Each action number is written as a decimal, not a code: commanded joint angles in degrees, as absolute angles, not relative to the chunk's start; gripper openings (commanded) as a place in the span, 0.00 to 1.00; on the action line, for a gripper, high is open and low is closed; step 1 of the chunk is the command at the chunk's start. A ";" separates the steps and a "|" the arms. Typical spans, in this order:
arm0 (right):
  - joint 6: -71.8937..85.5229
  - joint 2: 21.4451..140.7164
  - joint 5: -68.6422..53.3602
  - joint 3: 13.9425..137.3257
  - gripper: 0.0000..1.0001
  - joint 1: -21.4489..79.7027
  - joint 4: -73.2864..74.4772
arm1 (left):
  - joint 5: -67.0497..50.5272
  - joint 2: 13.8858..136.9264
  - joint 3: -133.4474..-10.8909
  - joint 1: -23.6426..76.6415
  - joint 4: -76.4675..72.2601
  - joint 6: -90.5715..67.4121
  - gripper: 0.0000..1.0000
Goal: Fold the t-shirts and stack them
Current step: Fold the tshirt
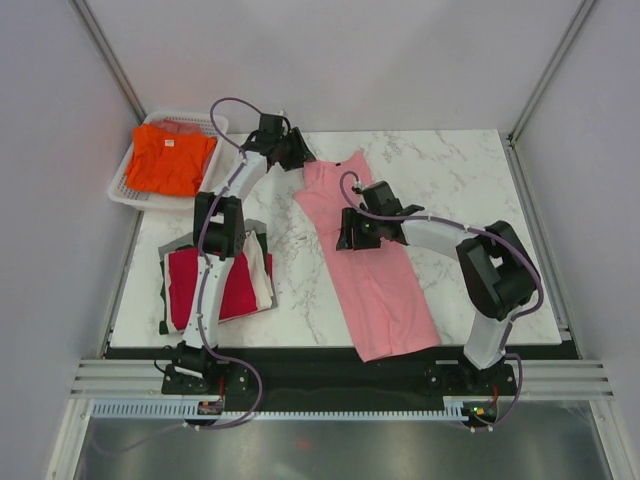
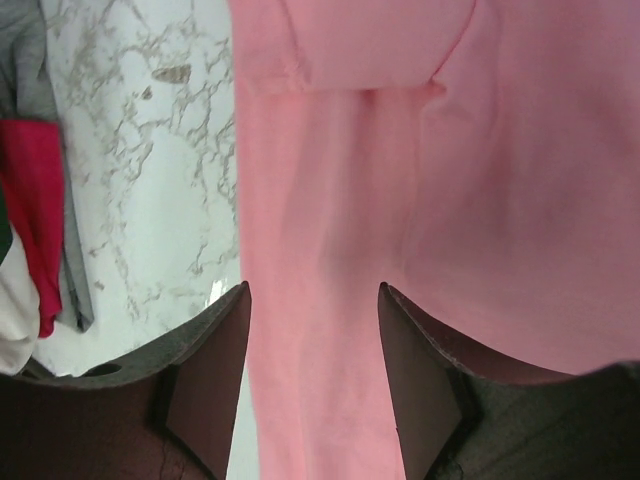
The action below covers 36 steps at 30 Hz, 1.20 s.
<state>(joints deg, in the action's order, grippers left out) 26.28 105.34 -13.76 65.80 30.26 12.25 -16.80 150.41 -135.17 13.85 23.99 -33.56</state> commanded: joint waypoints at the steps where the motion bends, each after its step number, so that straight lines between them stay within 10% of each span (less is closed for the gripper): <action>1: 26.89 99.32 -16.52 64.17 0.62 29.19 10.89 | -18.46 151.00 -137.55 13.71 21.18 -34.89 0.53; 8: 26.72 88.17 -13.11 56.96 0.67 26.37 14.50 | -18.28 142.40 -130.71 13.27 21.18 -32.26 0.56; 20: 24.44 87.88 -5.53 61.16 0.64 18.64 16.53 | -14.94 115.68 -99.43 13.45 17.41 -31.29 1.00; 36: 23.03 121.35 -19.69 99.82 0.70 9.76 21.97 | -16.61 105.20 -75.06 16.26 6.52 -36.65 0.93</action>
<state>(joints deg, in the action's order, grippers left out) 24.69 116.31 -17.04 94.06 9.96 19.81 -15.64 104.79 -75.68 15.94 12.21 -34.41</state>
